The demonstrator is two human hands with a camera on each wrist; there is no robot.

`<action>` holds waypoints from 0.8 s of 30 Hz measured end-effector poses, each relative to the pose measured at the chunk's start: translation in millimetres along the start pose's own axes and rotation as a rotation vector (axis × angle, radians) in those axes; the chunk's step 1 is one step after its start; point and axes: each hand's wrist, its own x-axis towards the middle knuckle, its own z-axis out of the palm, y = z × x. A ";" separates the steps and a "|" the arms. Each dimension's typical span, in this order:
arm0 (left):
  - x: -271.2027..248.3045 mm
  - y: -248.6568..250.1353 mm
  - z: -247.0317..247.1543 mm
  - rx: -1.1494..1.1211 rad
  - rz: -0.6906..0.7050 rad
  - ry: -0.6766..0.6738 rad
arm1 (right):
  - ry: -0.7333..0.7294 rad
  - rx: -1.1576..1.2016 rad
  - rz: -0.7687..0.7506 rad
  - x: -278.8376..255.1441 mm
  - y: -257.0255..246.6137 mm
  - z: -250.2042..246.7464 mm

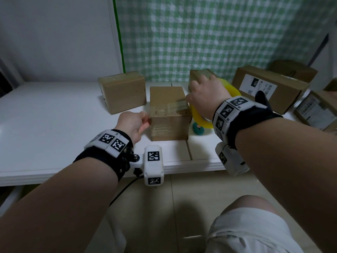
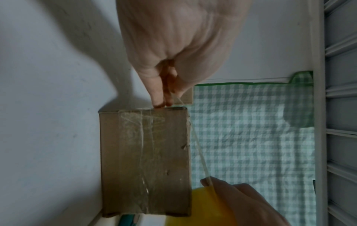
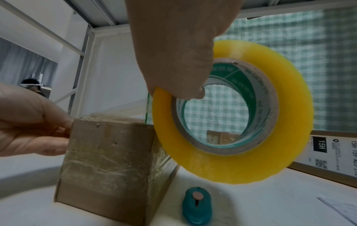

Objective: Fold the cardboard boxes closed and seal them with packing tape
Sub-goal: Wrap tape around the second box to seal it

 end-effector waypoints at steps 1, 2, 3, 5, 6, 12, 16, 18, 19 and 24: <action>2.0 -1.2 0.2 -0.003 -0.006 0.006 | 0.000 0.002 -0.001 0.1 0.0 0.1; 3.3 -2.3 0.7 -0.013 -0.019 0.000 | -0.003 0.006 0.000 0.2 0.1 0.1; 4.3 -3.5 1.4 -0.019 -0.025 -0.011 | -0.005 0.008 0.001 0.2 -0.1 0.8; 4.1 -5.5 3.9 -0.010 -0.030 -0.036 | -0.006 0.007 0.007 0.2 -0.4 1.7; 3.5 -6.2 5.3 0.010 -0.030 -0.044 | -0.006 0.007 0.008 0.1 -0.3 1.6; -3.0 -7.1 7.2 0.159 -0.022 -0.062 | -0.014 0.030 0.015 0.3 -1.6 1.6; -4.1 -6.9 6.5 0.297 -0.046 -0.074 | -0.017 0.029 0.015 -0.3 -1.6 2.4; -5.3 -4.5 7.3 0.356 -0.055 -0.057 | -0.014 0.034 0.017 -0.9 -1.1 3.0; -5.1 -3.9 7.3 0.398 -0.056 -0.038 | -0.014 0.035 0.019 -1.1 -1.2 3.1; 0.7 -2.9 5.8 0.618 0.118 0.012 | -0.023 0.032 0.013 -1.4 -0.7 3.7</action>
